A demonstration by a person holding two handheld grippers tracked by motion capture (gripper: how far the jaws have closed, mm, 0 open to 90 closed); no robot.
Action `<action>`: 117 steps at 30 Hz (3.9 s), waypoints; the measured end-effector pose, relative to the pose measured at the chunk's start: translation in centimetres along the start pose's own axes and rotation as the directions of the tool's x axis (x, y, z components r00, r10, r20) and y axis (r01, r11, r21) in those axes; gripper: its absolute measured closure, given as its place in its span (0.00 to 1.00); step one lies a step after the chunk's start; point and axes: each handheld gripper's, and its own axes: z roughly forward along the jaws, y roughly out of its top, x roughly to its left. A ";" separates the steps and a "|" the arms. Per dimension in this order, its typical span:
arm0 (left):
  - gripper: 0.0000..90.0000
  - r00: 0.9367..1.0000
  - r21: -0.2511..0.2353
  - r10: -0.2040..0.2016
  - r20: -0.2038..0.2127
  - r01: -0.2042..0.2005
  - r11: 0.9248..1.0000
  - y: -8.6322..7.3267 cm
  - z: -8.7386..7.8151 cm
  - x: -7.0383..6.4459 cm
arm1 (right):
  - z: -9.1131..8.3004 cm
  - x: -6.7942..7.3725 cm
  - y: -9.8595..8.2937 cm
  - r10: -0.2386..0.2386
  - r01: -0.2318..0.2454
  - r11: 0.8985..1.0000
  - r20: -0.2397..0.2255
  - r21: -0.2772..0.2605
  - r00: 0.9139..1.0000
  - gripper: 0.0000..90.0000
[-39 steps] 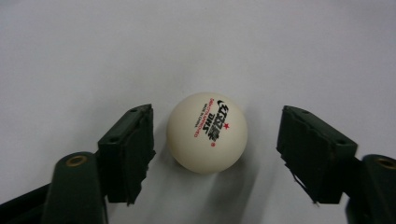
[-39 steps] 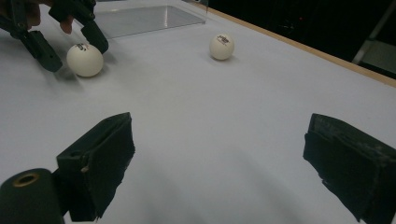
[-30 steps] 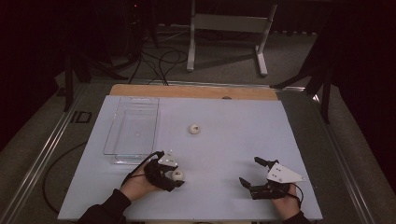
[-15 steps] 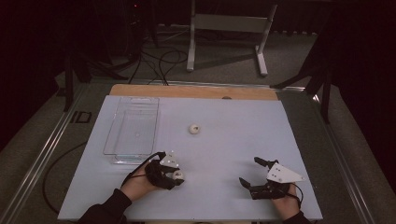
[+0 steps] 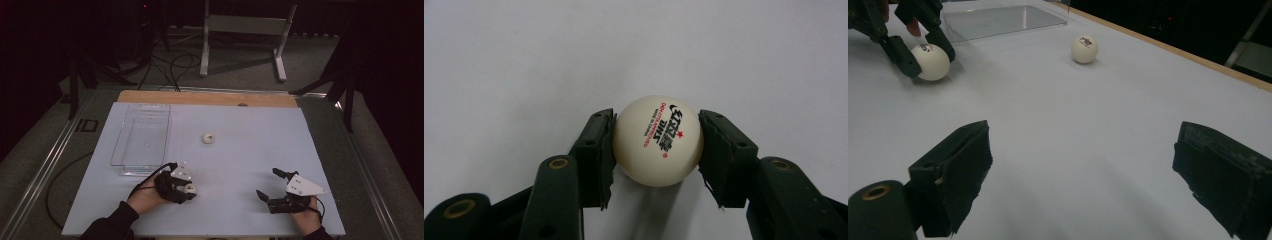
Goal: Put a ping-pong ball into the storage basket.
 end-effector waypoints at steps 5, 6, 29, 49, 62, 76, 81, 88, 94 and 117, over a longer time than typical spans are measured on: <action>0.58 1.000 0.012 0.022 0.006 -0.022 1.000 0.3 -0.4 -0.2 | 0.0 0.0 0.0 -0.001 0.001 1.000 -0.001 0.000 1.000 0.09; 0.58 1.000 0.014 0.019 0.009 -0.019 1.000 0.3 -0.5 -0.2 | 0.0 0.0 0.0 0.001 -0.001 1.000 -0.002 0.003 1.000 0.09; 0.58 0.998 0.038 0.044 0.038 -0.045 0.998 1.5 -2.5 -0.6 | 0.0 0.0 0.0 -0.007 0.007 1.000 0.003 -0.006 1.000 0.09; 0.58 0.996 0.024 0.071 0.054 -0.073 0.997 2.4 -4.8 -0.6 | 0.0 0.1 0.0 -0.013 0.013 1.000 -0.002 -0.007 1.000 0.09; 0.58 0.995 0.016 0.085 0.050 -0.086 0.996 3.0 -6.3 -0.4 | 0.1 0.1 0.0 -0.022 0.022 1.000 -0.004 -0.010 1.000 0.09; 0.58 0.994 0.000 0.094 0.052 -0.094 0.996 3.9 -8.1 -0.1 | 0.1 0.1 0.0 -0.017 0.017 1.000 -0.009 -0.013 1.000 0.09; 0.58 0.995 -0.004 0.087 0.048 -0.087 0.996 4.1 -8.5 0.2 | 0.0 0.1 0.0 -0.017 0.016 1.000 -0.004 -0.014 1.000 0.09; 0.58 0.995 -0.012 0.089 0.040 -0.089 0.996 4.7 -9.3 0.5 | 0.0 0.1 0.1 -0.018 0.018 1.000 -0.008 -0.010 1.000 0.09; 0.58 0.996 -0.019 0.087 0.037 -0.086 0.996 5.0 -9.9 0.9 | 0.0 0.1 0.1 -0.020 0.019 1.000 -0.011 -0.011 1.000 0.09; 0.58 0.999 -0.059 0.039 -0.006 -0.039 0.998 5.9 -12.1 2.8 | 0.0 0.2 0.1 -0.020 0.020 1.000 -0.006 -0.010 1.000 0.09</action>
